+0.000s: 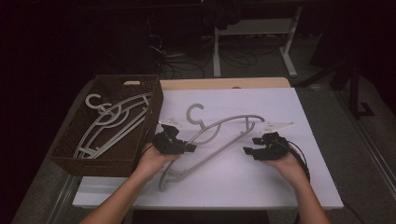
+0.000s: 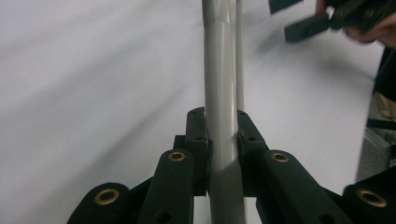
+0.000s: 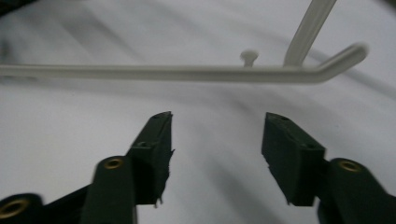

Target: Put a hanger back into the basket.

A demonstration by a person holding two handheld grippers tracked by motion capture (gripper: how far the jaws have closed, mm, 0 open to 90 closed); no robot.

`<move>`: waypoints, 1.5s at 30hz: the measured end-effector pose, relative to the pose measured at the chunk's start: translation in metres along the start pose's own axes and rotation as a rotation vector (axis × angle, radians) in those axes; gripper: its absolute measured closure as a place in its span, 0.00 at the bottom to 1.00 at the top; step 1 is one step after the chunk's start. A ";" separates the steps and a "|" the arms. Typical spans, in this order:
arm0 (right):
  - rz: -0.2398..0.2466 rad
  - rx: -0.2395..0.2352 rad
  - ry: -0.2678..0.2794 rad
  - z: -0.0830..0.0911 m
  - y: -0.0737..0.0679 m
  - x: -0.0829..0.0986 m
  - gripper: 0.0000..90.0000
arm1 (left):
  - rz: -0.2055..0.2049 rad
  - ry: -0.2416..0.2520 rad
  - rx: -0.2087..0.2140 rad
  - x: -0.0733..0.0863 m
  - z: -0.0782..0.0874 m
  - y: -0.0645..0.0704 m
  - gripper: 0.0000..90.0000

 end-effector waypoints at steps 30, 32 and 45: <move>-0.026 -0.027 0.067 0.014 -0.015 0.037 0.00 | -0.102 0.055 -0.171 -0.084 0.178 -0.014 0.88; -0.028 -0.023 0.076 0.014 -0.016 0.036 0.00 | -0.112 0.056 -0.198 -0.080 0.196 -0.020 0.88; -0.042 -0.013 0.069 0.012 -0.012 0.037 0.00 | -0.045 0.029 -0.383 -0.030 0.270 -0.075 0.88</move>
Point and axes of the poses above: each handheld gripper's, and its own axes: z roughly backward along the jaws, x roughly out of its underside, y roughly to its right, the point moved 7 cm from there along -z, roughly forward along the jaws, and after that the axes turned 11 degrees about x, right-handed, at the moved point
